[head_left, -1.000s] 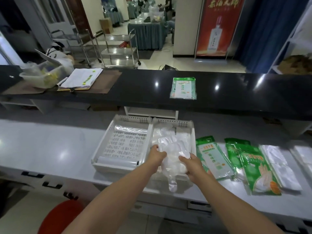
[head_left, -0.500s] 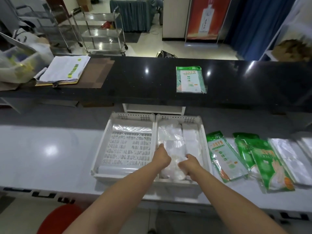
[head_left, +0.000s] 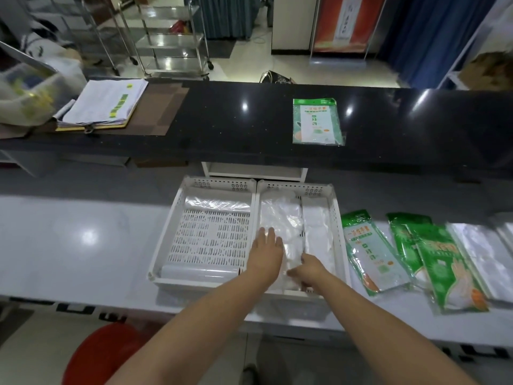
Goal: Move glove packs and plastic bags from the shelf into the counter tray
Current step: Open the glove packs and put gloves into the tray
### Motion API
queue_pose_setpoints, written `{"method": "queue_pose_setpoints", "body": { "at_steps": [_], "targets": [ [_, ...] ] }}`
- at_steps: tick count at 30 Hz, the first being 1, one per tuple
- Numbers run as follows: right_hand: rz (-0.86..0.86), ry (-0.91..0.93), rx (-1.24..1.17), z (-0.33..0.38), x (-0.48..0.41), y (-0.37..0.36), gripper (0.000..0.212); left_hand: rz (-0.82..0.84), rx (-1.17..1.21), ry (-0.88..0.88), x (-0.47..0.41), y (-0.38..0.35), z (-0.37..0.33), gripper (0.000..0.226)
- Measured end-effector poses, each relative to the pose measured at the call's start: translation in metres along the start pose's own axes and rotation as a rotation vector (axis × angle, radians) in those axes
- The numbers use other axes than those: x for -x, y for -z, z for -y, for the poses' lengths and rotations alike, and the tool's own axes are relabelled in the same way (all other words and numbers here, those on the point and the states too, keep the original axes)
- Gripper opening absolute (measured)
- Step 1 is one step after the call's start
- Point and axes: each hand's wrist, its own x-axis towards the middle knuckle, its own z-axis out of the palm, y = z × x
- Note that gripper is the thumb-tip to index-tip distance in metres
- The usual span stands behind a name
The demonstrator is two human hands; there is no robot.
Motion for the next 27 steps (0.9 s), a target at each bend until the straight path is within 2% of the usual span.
{"method": "queue_pose_setpoints", "body": {
  "at_steps": [3, 6, 7, 11, 14, 17, 19, 23, 27],
  "targets": [
    [-0.085, 0.088, 0.201, 0.001, 0.003, 0.007, 0.05, 0.024, -0.164, -0.157, -0.003, 0.002, 0.01, 0.069],
    [-0.14, 0.135, 0.277, -0.004, 0.001, 0.011, 0.066, 0.063, -0.191, -0.186, -0.007, 0.003, 0.017, 0.062],
    [-0.133, 0.148, 0.295, -0.005, 0.0, 0.011, 0.064, 0.072, -0.193, -0.194, -0.007, 0.003, 0.019, 0.061],
    [-0.126, 0.186, 0.399, -0.009, -0.005, 0.007, 0.016, 0.059, -0.226, -0.202, -0.007, -0.001, 0.025, 0.062],
    [-0.117, 0.198, 0.402, -0.011, -0.009, 0.003, 0.013, 0.102, -0.225, -0.198, -0.005, -0.002, 0.026, 0.068],
    [-0.132, 0.22, 0.403, -0.01, -0.007, 0.007, 0.037, 0.159, -0.15, -0.21, -0.003, 0.008, 0.023, 0.07],
    [-0.177, 0.225, 0.385, -0.01, -0.003, 0.015, 0.041, 0.173, -0.091, -0.223, -0.004, 0.015, 0.023, 0.067],
    [-0.252, 0.29, 0.42, -0.009, 0.004, 0.027, 0.026, 0.144, -0.037, -0.251, -0.004, 0.022, 0.028, 0.059],
    [-0.202, 0.392, 0.487, -0.013, 0.014, 0.029, 0.015, 0.149, -0.002, -0.269, 0.008, 0.024, 0.033, 0.051]
  ]
}}
